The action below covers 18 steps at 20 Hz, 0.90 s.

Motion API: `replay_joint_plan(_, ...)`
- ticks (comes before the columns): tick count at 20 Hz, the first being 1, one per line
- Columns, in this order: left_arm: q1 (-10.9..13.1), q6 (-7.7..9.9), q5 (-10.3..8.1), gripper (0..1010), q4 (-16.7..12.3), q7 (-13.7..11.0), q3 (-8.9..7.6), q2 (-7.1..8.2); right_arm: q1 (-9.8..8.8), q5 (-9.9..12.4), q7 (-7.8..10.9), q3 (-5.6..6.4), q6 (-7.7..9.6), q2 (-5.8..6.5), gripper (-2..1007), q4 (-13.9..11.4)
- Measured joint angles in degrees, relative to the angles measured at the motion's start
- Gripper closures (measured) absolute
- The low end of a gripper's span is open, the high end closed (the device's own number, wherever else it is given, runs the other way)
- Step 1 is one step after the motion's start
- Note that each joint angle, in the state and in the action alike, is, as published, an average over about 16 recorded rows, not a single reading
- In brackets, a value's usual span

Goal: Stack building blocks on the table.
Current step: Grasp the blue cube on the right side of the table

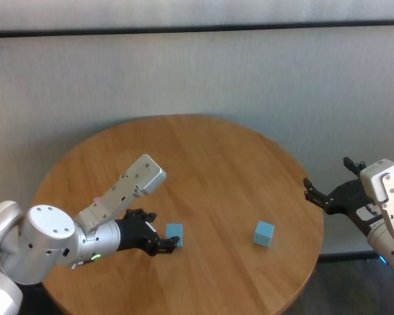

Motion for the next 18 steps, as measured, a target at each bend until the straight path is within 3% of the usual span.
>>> replay_joint_plan(4,0.54,-0.13,-0.37,141,-0.6,0.84,-0.87,0.01,0.0,0.0,0.0,0.0,0.0,0.0,4,0.0)
replay_joint_plan(8,1.96,-0.52,-1.54,63,-2.21,2.74,-3.38,-0.06,0.0,0.0,0.0,0.0,0.0,0.0,4,0.0)
replay_joint_plan(12,4.19,-1.31,-3.2,21,-4.86,5.56,-7.3,-0.07,0.0,0.0,0.0,0.0,0.0,0.0,4,0.0)
replay_joint_plan(18,8.46,-3.36,-5.53,7,-9.2,10.95,-14.61,-0.09,0.0,0.0,0.0,0.0,0.0,0.0,4,0.0)
